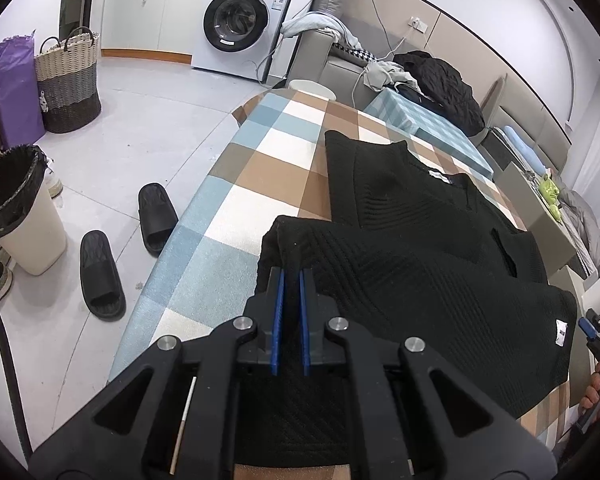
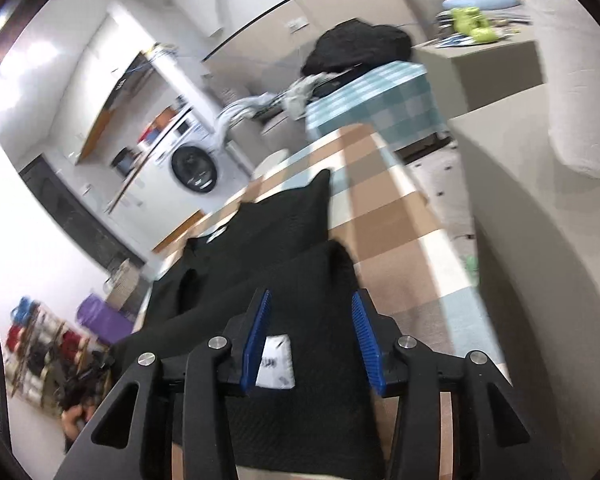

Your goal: Fold small clothes

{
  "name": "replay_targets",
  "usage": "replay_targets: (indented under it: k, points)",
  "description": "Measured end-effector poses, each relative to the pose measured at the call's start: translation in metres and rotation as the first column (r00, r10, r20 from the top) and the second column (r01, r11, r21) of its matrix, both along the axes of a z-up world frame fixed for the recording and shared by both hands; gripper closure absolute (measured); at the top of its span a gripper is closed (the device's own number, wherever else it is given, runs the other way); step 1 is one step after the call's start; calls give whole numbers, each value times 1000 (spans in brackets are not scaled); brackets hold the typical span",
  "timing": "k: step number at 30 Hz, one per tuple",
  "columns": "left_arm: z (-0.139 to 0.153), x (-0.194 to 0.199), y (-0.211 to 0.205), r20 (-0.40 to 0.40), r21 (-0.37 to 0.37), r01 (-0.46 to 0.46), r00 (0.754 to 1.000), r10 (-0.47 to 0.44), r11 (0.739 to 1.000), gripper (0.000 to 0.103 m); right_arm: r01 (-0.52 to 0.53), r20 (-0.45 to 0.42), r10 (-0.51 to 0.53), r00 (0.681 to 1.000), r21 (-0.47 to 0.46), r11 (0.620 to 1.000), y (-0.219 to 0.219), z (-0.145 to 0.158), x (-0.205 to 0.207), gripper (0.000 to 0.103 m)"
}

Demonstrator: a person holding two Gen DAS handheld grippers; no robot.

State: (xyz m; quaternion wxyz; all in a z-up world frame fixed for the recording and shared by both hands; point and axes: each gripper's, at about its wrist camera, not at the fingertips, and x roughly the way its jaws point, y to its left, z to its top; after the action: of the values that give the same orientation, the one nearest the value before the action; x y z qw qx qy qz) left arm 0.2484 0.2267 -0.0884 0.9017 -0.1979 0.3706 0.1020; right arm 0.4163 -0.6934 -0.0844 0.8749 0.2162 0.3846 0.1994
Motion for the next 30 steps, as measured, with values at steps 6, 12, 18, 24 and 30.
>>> replay_targets:
  k: [6,12,18,24,30]
  points:
    - [1,1,-2,-3,3,6,1000,-6,1000,100,-46,-12,45,999,-115,992,26,-15,19,77]
    - [13,-6,-4,35,21,-7,999,7,1000,100,-29,201,56,978,-136,990,37,23,13,96]
    - [7,-2,-1,8,-8,-15,1000,15,1000,100,38,97,-17,995,-218,975,50,15,49,91]
    - [-6,-6,3,-51,-57,4,999,-7,998,55,-40,-70,28,997,-169,985,43,-14,48,49]
    - [-21,7,-17,-92,-40,72,993,-75,997,49,-88,-113,68,991,-179,980,44,-31,36,48]
